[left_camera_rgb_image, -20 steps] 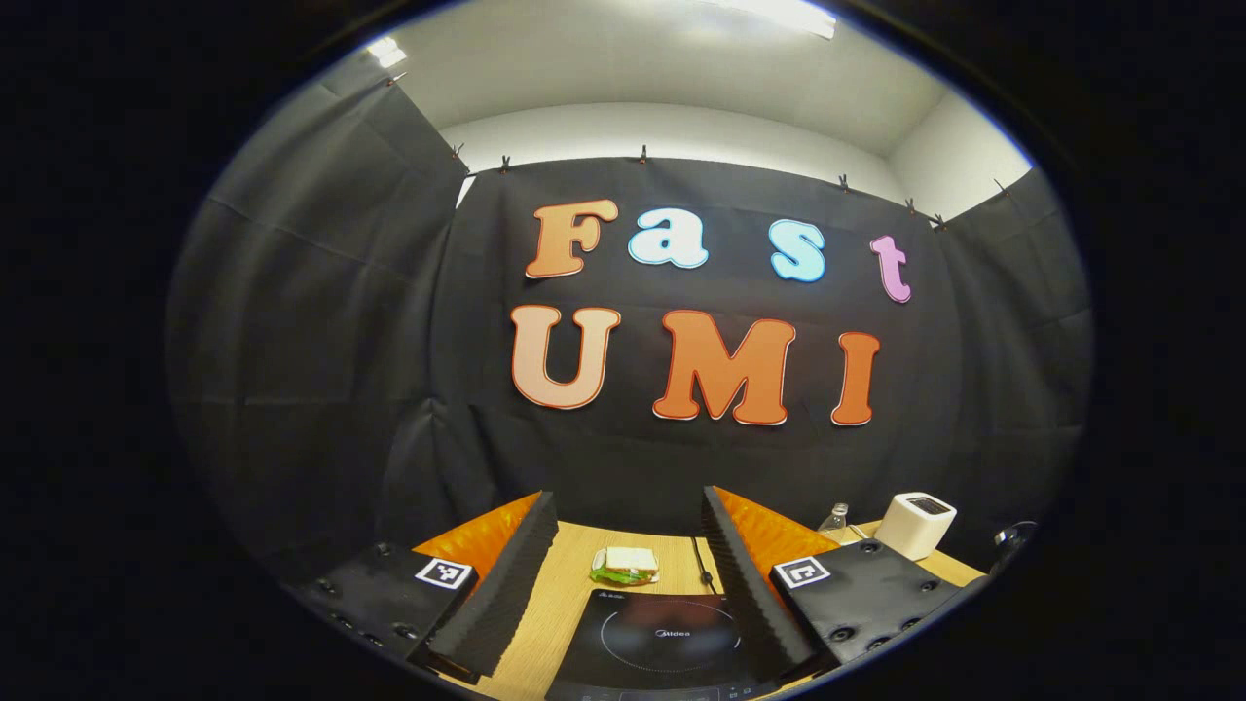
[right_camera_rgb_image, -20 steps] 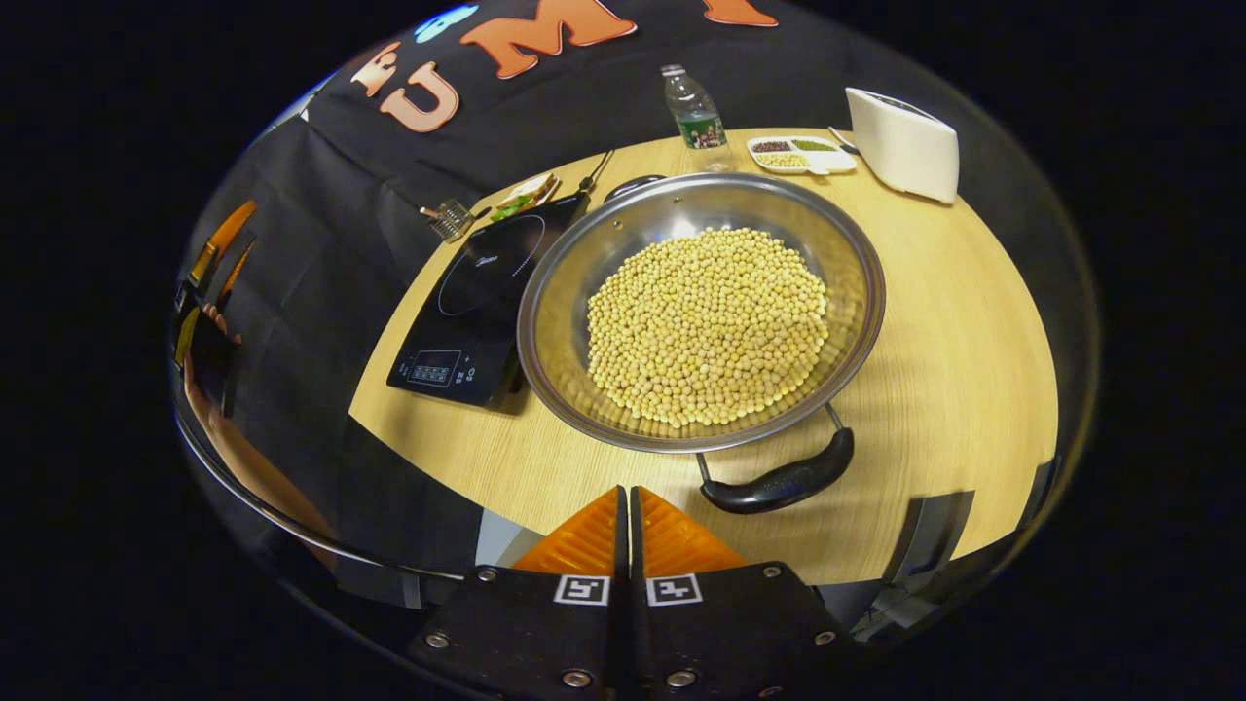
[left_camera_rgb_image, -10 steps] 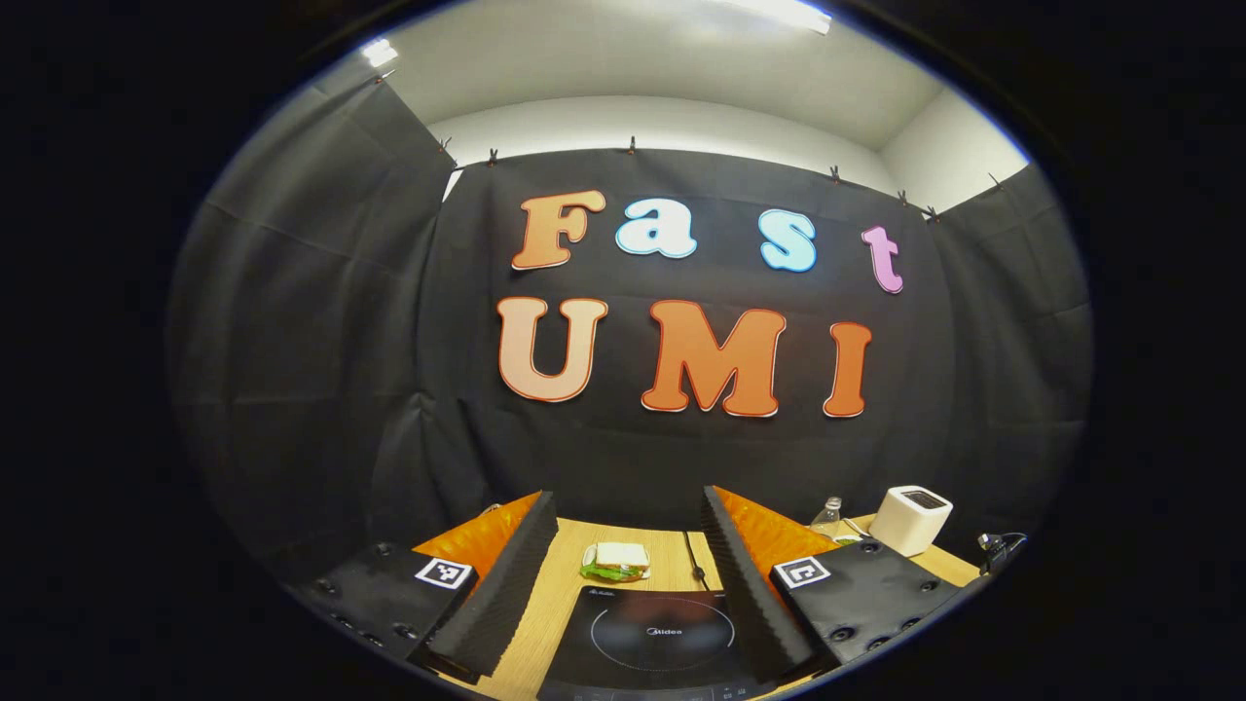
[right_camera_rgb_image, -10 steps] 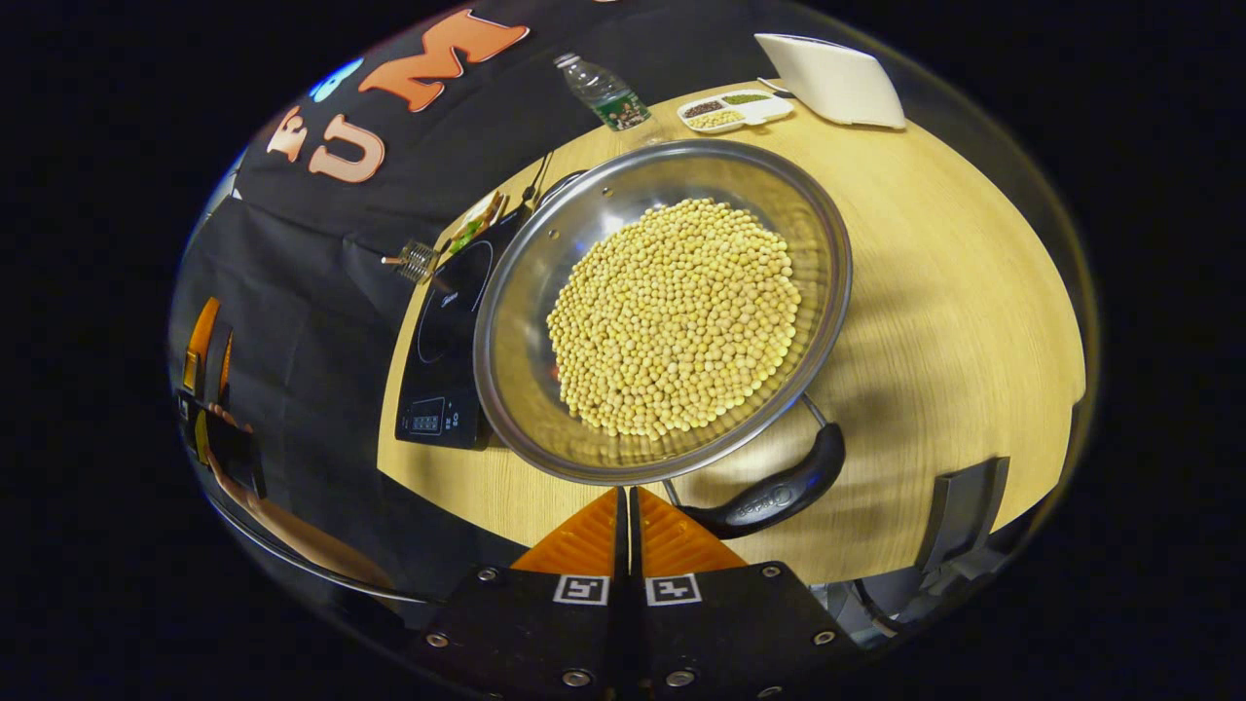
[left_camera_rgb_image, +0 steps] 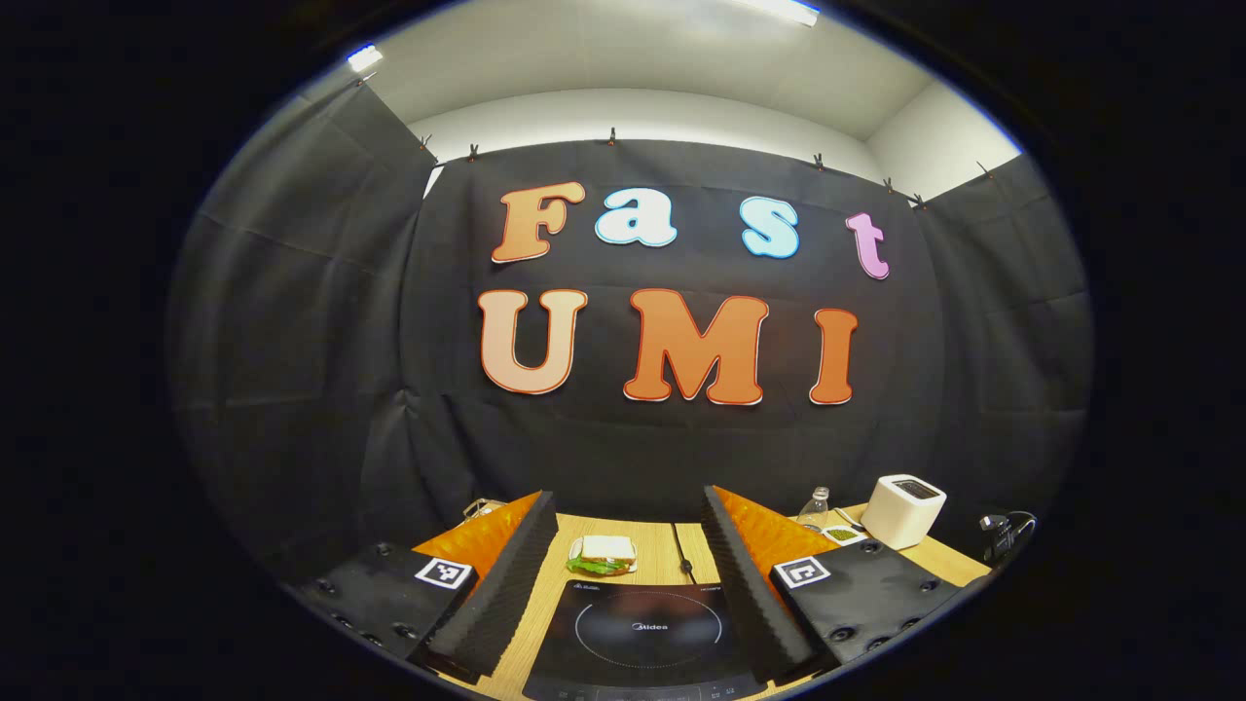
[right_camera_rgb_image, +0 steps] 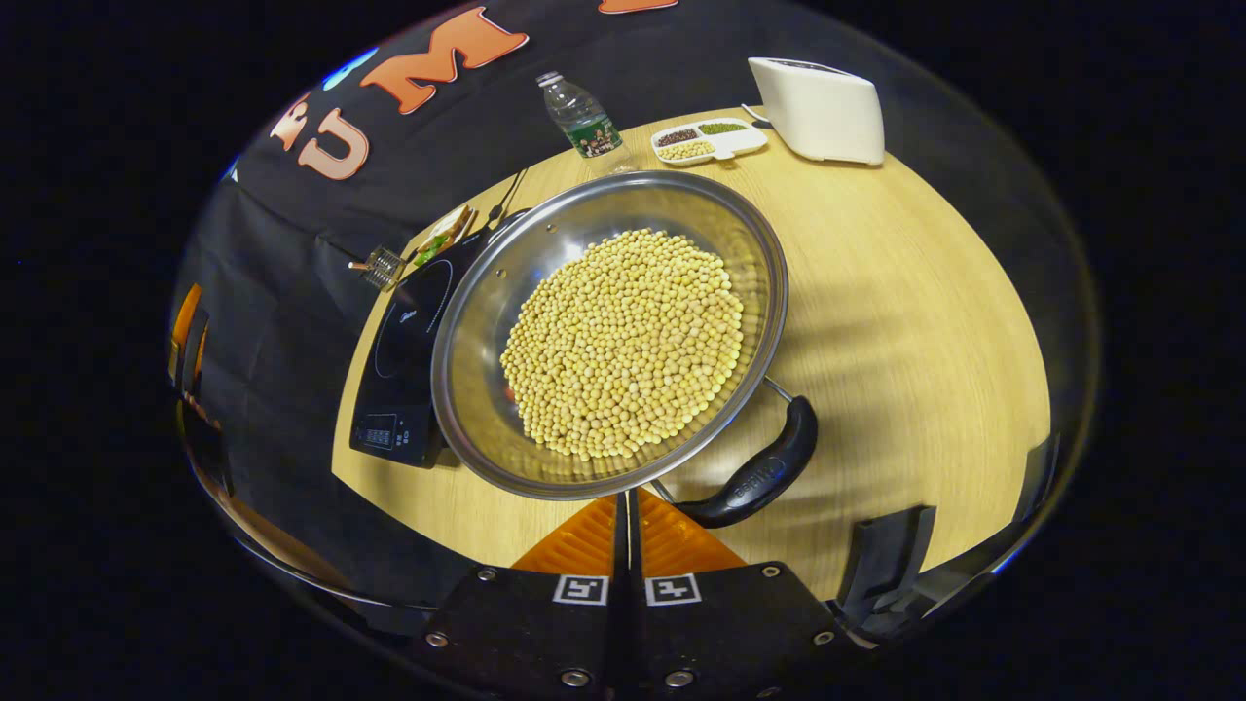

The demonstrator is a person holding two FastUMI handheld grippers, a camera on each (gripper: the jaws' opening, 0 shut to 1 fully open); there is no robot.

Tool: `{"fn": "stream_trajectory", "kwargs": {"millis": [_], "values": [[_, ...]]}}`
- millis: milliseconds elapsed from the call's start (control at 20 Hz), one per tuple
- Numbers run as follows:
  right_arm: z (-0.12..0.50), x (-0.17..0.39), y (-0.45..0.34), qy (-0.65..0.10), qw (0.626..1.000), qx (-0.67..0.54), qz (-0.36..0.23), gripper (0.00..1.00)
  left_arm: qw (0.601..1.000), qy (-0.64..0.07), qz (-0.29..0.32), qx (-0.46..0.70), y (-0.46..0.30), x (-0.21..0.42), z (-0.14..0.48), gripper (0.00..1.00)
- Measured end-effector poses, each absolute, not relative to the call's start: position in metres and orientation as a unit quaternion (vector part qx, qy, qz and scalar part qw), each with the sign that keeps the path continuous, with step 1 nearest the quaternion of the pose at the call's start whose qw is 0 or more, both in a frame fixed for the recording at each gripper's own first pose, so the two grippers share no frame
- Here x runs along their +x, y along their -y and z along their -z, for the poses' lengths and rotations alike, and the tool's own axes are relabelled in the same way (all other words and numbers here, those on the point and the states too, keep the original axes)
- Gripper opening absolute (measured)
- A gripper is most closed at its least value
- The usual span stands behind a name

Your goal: First push the handle of the pot to place it horizontally, then grasp the pot with both hands and set it on the induction cooktop.

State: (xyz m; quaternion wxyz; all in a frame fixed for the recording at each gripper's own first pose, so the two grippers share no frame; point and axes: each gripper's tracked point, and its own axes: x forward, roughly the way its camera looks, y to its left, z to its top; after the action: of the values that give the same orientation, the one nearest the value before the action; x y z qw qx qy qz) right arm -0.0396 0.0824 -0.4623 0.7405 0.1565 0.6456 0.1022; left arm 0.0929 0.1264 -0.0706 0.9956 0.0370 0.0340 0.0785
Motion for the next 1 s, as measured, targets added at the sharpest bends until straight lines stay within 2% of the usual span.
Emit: {"fn": "stream_trajectory", "kwargs": {"millis": [1000], "values": [[0.495, 0.031, 0.000, -0.631, 0.772, 0.074, 0.032, 0.00, 0.992, -0.083, -0.079, 0.051, -0.131, 0.103, 0.104, 0.97]]}}
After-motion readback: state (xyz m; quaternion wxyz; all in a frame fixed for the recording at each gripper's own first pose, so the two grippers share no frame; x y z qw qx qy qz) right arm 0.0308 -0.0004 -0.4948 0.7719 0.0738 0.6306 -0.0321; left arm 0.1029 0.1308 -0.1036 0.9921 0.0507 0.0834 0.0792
